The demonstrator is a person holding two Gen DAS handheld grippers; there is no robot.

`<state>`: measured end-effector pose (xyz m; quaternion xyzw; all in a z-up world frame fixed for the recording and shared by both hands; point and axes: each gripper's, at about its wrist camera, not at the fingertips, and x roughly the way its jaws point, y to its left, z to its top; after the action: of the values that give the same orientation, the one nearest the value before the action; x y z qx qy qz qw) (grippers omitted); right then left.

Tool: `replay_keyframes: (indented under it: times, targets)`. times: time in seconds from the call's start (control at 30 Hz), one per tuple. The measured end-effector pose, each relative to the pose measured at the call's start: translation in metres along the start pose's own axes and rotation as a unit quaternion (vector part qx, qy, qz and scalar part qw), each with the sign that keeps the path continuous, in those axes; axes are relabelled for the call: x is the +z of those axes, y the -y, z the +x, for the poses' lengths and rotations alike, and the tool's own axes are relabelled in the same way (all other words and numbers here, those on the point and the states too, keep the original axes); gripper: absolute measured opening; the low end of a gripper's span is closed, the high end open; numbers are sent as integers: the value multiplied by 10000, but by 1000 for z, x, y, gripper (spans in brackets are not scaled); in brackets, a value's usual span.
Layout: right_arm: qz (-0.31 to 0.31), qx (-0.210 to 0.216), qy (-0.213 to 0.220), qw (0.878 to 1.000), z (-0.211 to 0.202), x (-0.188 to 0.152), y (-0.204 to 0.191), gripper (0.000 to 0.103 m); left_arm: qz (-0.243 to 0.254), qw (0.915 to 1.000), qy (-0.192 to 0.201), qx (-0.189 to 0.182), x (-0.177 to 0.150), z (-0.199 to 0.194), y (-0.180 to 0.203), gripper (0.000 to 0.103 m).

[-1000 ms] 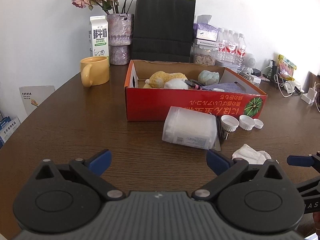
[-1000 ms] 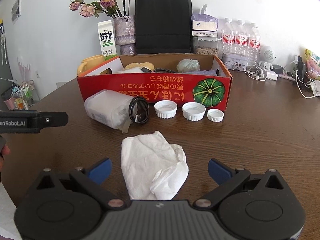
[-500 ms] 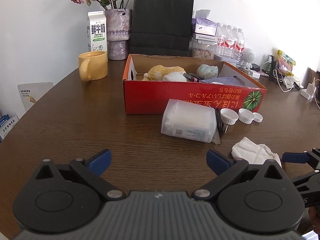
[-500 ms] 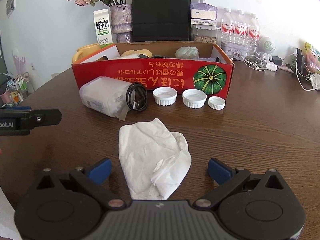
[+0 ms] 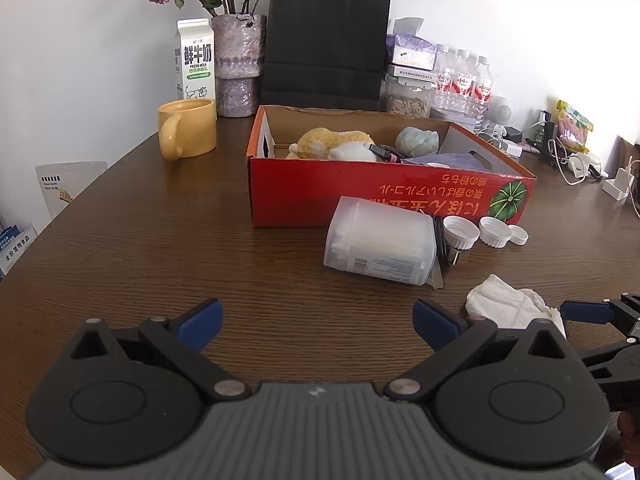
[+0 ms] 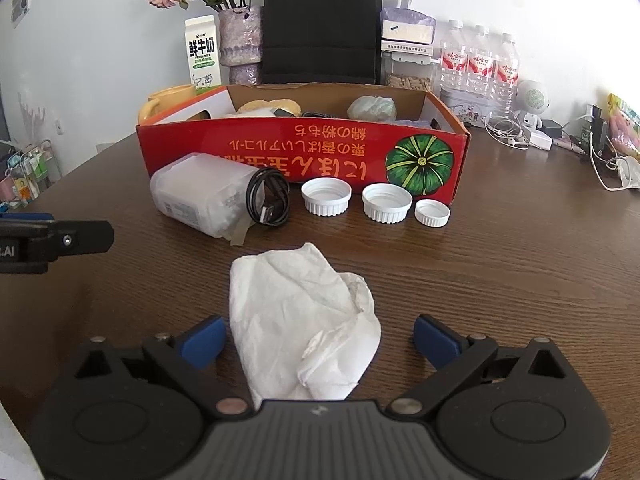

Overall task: Organize objects
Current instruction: 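Move the right tool to the white tissue and grasp it, then lift the tissue with the right tool while the left tool moves to the white plastic container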

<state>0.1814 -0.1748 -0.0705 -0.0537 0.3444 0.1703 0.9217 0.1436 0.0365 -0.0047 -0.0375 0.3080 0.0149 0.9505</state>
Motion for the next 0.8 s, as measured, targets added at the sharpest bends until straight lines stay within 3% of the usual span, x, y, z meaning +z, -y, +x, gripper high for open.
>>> replay_keyframes:
  times: [0.1, 0.47, 0.8]
  targets:
    - [-104, 142, 64, 9998, -3, 1, -2, 78, -8, 10000, -3, 12, 0, 0, 0, 103]
    - [-68, 303, 164, 9994, -8, 1, -3, 50, -7, 10000, 10, 21, 1, -1, 0, 103]
    - [54, 392, 427, 9983, -16, 6, 4, 45, 28, 10000, -12, -4, 4, 3, 4, 103]
